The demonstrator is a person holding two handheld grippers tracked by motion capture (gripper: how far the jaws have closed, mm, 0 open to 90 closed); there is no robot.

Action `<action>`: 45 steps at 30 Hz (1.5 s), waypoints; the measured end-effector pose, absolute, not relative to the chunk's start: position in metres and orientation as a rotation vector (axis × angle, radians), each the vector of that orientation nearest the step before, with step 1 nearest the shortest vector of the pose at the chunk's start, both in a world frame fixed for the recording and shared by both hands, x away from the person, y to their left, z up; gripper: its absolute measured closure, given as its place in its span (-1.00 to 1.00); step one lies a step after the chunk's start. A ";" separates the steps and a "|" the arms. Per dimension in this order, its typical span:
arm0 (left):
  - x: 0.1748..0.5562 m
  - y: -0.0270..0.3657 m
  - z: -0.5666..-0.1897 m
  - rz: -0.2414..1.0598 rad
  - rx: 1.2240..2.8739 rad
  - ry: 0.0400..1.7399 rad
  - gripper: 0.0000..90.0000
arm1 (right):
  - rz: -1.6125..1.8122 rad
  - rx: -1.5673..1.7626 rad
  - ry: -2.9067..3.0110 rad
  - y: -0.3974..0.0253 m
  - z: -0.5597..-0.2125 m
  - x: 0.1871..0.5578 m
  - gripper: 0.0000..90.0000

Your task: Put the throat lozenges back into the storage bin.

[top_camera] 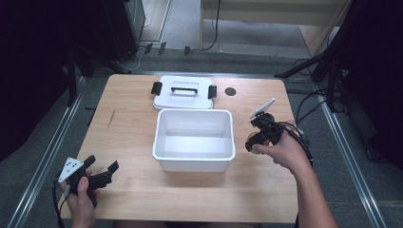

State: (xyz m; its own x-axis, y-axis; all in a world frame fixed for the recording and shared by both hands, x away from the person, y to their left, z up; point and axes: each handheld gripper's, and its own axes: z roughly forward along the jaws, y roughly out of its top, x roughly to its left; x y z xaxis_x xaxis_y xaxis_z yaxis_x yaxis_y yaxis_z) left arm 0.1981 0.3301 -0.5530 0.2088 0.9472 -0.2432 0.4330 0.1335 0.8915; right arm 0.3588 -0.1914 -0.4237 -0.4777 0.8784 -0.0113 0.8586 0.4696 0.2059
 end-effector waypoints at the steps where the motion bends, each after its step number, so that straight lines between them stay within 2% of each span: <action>1: 0.198 0.330 -0.553 0.635 1.465 1.389 -1.00 | 0.265 1.526 2.599 -0.190 -0.420 0.359 -0.53; 23: 0.198 0.330 -0.553 0.631 1.464 1.389 -1.00 | 0.300 1.346 2.655 -0.144 -0.364 0.357 -0.53; 37: 0.199 0.331 -0.553 0.628 1.464 1.390 -1.00 | 0.330 1.260 2.706 -0.116 -0.358 0.355 -0.53; 45: 0.199 0.331 -0.553 0.627 1.464 1.390 -1.00 | 0.375 1.071 2.764 -0.103 -0.364 0.351 -0.53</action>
State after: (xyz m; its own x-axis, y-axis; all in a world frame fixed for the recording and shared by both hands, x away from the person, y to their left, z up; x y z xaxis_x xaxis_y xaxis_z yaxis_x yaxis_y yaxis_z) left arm 0.1987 0.3305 -0.5532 0.2111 0.9445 -0.2517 0.4365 0.1393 0.8889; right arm 0.3510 -0.1027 -0.3638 -0.7325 0.6787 -0.0523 0.6402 0.7130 0.2859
